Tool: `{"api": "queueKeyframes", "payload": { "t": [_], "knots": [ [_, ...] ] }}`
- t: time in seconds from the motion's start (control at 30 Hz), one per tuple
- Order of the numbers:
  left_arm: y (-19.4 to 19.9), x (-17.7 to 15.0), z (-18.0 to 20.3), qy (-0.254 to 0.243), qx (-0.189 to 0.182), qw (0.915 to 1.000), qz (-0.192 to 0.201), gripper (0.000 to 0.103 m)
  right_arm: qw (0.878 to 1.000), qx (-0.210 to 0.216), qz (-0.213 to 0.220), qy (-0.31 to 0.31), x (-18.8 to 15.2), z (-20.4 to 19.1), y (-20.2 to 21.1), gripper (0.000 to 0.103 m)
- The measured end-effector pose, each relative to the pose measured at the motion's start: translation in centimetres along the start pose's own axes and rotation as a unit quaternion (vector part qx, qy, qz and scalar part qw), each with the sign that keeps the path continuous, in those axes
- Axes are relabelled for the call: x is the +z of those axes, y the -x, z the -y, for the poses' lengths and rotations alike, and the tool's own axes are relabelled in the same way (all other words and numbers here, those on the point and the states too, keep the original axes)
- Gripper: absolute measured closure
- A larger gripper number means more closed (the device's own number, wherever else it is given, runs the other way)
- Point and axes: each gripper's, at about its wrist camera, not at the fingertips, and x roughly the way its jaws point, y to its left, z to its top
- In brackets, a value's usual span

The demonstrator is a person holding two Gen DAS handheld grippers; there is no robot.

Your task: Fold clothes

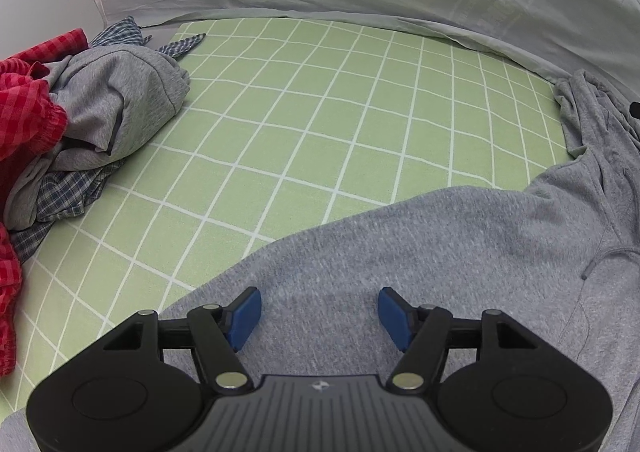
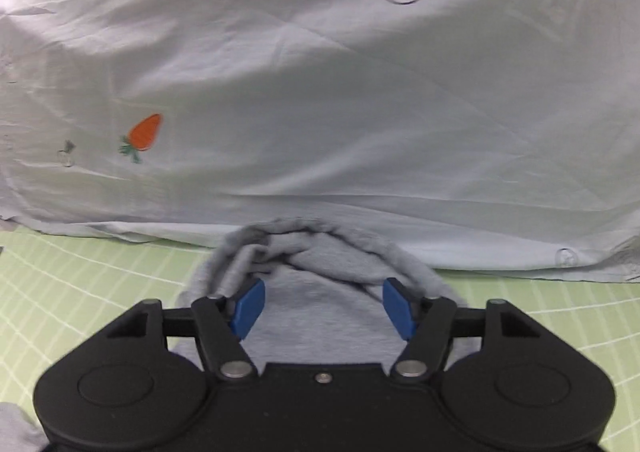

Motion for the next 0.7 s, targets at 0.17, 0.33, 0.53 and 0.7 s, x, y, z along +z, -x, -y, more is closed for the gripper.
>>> {"api": "queueKeyframes", "payload": {
  "t": [0.17, 0.33, 0.53, 0.7],
  "knots": [
    [-0.5, 0.4, -0.2, 0.005, -0.003, 1.0000, 0.003, 0.026, 0.997, 0.066, -0.045, -0.019, -1.1, -3.5, -2.9, 0.045],
    [-0.9, 0.5, 0.0, 0.004, -0.002, 0.9999, 0.010, 0.019, 0.996, 0.036, -0.073, -0.033, -1.9, -2.8, -5.2, 0.094],
    [-1.4, 0.7, 0.3, -0.005, -0.006, 0.9999, 0.012, 0.009, 0.995, 0.005, -0.072, -0.069, 0.1, 1.0, -7.1, 0.094],
    [-1.2, 0.6, -0.1, 0.001, -0.012, 0.9999, 0.007, 0.009, 0.997, -0.011, -0.073, -0.038, 0.1, 0.1, -6.0, 0.060]
  ]
}}
